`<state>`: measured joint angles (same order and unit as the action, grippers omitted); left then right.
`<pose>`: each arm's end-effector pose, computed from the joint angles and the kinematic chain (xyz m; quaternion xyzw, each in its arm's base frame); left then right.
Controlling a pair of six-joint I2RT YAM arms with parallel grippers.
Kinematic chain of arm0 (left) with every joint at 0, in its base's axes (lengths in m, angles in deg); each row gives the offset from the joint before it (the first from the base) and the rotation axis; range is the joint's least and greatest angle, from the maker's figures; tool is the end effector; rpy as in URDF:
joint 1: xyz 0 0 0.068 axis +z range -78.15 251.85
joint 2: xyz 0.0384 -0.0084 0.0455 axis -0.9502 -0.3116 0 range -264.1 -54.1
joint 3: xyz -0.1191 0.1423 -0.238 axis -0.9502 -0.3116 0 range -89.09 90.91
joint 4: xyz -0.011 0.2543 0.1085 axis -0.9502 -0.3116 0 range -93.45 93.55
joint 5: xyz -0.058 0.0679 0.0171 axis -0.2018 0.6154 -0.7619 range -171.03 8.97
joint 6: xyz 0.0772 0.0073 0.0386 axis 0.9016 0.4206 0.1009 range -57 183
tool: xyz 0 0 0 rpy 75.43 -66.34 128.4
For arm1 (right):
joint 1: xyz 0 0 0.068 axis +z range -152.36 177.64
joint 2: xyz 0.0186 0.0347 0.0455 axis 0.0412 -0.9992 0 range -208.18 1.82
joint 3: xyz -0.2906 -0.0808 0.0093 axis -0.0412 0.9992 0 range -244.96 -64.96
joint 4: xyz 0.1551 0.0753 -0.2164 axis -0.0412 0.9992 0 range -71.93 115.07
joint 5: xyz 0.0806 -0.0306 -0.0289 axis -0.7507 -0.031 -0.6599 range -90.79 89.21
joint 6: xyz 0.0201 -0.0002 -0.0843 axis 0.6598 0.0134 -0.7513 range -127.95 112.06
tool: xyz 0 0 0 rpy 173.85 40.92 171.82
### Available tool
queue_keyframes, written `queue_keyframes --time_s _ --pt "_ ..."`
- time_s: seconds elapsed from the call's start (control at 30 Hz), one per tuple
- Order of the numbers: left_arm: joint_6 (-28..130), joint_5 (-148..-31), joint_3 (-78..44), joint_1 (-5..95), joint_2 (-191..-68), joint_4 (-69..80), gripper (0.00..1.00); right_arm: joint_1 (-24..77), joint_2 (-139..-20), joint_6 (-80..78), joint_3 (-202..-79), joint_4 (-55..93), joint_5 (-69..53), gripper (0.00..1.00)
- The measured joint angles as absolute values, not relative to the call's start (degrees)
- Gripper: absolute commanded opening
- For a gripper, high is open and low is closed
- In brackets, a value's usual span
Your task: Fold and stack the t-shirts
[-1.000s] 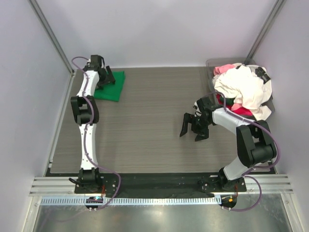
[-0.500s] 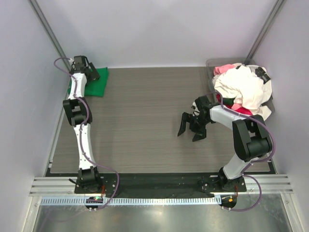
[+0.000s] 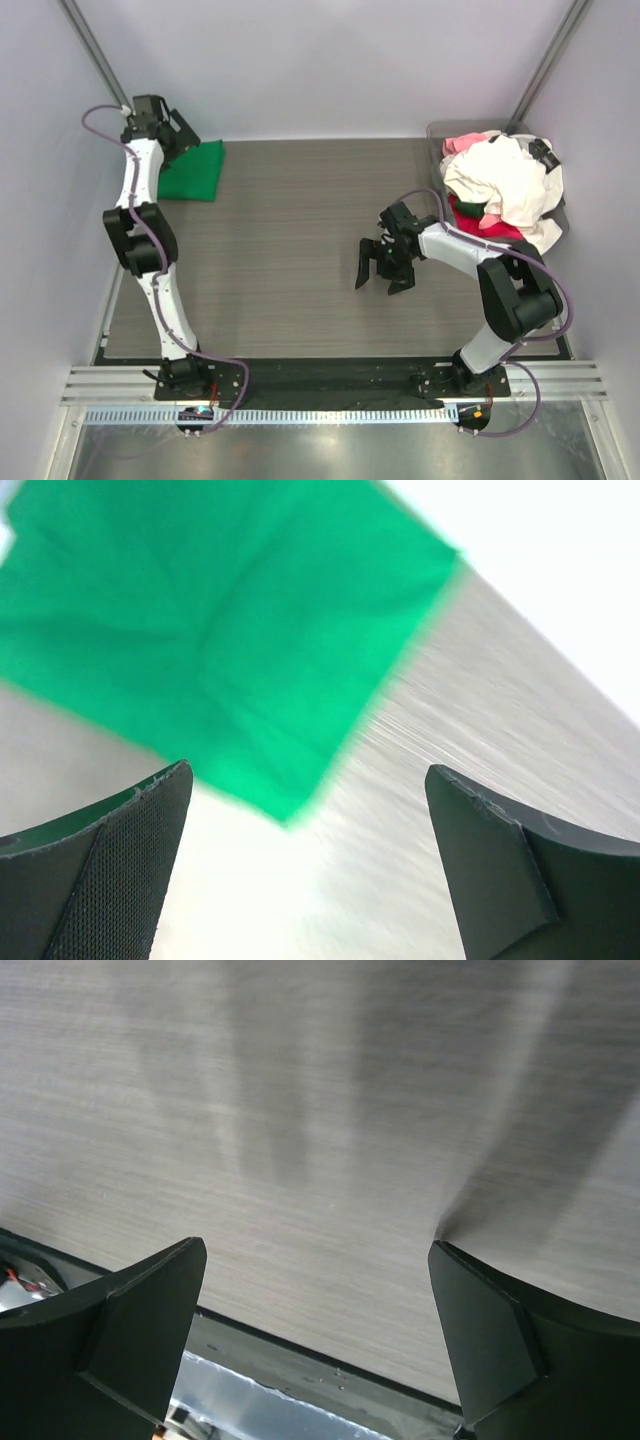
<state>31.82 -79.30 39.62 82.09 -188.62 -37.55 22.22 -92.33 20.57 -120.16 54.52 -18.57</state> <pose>0.5849 0.1079 0.2462 -0.3341 0.8680 -0.0528 0.3636 0.2804 0.1541 0.1468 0.0140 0.9801 0.1932 0.0438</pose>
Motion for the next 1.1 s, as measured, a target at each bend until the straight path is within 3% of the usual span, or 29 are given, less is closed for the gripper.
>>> queue_keyframes --time_s 0.23,0.4,0.7,1.1 --pt "31.6 -82.0 25.4 80.4 -160.7 -39.1 1.00 25.9 -83.4 22.6 -120.2 56.5 -15.0 1.00" --pt "32.3 -87.3 0.7 79.4 -139.2 -40.5 1.00 26.3 -74.3 24.0 -118.6 57.1 -13.7 1.00" --pt "30.4 -96.2 -39.6 76.1 -118.8 -41.8 1.00 26.5 -62.1 27.1 -112.1 57.8 -13.3 1.00" --pt "28.9 -94.6 -43.9 64.1 -107.3 -40.5 1.00 26.8 -53.9 31.6 -106.0 58.4 -13.1 1.00"
